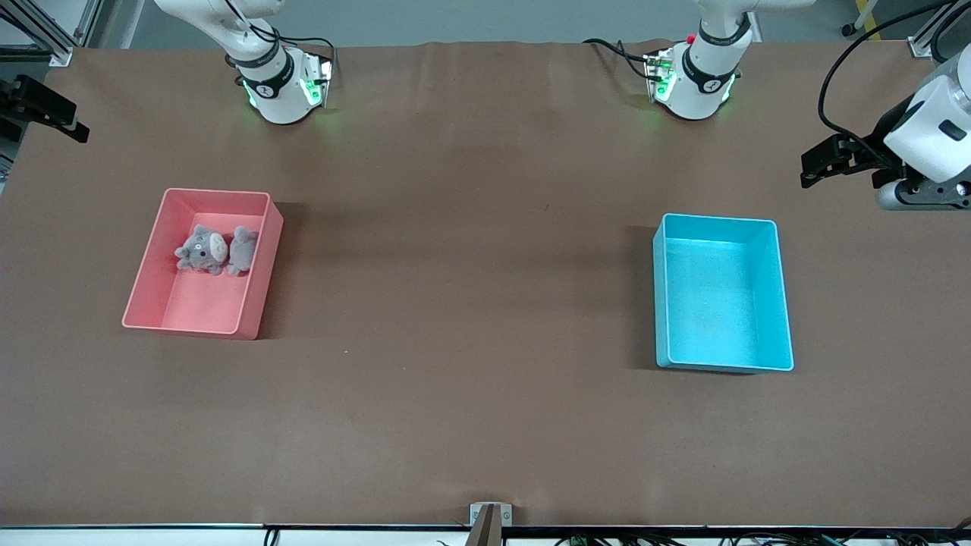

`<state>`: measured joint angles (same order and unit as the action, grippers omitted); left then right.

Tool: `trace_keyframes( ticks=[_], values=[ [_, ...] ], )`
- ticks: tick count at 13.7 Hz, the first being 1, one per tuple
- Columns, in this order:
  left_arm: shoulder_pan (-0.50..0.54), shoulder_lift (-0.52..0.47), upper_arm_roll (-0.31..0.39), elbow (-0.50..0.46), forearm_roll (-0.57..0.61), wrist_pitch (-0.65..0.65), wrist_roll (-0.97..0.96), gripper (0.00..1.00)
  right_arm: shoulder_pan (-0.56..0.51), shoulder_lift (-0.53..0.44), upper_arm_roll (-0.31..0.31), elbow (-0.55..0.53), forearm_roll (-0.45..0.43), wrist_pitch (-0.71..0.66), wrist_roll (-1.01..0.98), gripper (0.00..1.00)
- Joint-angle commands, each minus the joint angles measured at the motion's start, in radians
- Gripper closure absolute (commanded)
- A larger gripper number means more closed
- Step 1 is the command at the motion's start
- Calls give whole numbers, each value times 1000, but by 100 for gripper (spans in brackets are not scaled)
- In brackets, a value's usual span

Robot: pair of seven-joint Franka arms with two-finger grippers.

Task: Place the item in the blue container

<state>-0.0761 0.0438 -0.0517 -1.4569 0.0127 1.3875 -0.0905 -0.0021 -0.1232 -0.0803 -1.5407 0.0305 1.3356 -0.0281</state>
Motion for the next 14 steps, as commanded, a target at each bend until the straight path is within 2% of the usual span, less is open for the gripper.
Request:
trace_keyframes(
  ticks=[1, 14],
  values=[
    [4, 2, -2, 16, -5, -9, 12, 0, 13, -21, 2, -10, 3, -1, 11, 0],
    [4, 10, 3, 23, -4, 18, 9, 0, 13, -21, 2, -10, 0, -4, 10, 0]
  ],
)
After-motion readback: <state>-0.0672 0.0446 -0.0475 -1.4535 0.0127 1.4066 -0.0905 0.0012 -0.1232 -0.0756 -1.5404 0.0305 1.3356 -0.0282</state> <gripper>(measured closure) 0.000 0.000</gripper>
